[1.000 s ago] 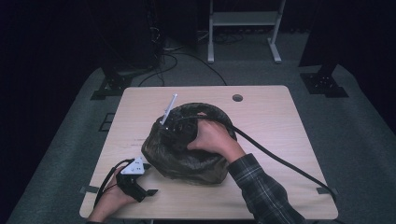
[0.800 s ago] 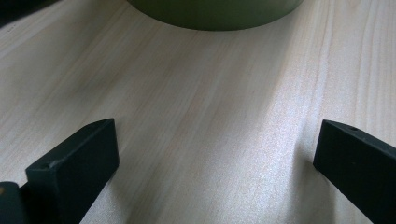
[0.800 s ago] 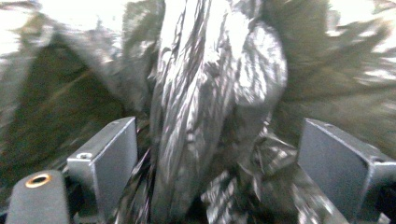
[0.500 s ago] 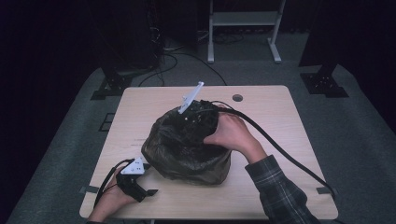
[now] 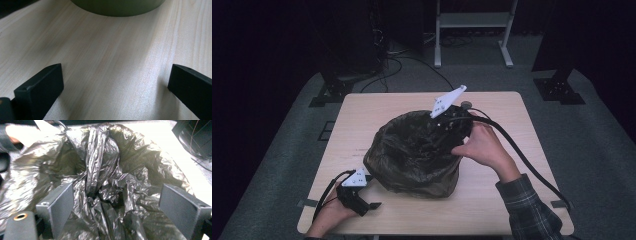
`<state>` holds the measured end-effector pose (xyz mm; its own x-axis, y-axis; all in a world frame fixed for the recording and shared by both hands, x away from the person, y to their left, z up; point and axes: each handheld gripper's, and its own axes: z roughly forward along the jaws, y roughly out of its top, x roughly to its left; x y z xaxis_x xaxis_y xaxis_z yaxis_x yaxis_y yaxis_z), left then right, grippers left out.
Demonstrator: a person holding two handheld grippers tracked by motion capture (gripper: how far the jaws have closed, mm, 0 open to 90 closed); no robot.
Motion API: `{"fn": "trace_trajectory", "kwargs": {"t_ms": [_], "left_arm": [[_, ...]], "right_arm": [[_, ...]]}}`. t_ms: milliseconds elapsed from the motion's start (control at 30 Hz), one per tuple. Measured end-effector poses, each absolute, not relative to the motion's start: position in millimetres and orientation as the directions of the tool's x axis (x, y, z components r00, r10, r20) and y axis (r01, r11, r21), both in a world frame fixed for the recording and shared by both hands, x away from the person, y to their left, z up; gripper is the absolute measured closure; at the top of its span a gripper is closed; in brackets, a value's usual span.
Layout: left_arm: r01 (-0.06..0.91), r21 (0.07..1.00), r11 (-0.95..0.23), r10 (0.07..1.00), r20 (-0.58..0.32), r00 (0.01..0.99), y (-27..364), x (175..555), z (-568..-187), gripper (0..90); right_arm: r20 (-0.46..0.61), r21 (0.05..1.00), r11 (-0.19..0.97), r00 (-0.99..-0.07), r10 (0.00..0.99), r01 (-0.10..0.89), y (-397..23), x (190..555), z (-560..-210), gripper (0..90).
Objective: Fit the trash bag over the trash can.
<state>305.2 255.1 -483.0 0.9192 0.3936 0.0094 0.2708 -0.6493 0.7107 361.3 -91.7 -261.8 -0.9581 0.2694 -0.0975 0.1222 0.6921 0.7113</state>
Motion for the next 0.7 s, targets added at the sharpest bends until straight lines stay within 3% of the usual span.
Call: {"fn": "trace_trajectory", "kwargs": {"t_ms": [700], "left_arm": [[0.274, 0.711, -0.648, 0.399, 0.01, 0.917, 255, 305, -483, 0.0]], "right_arm": [[-0.071, 0.805, 0.577, -0.943, 0.324, 0.138, -157, 329, -271, 11.4]]}}
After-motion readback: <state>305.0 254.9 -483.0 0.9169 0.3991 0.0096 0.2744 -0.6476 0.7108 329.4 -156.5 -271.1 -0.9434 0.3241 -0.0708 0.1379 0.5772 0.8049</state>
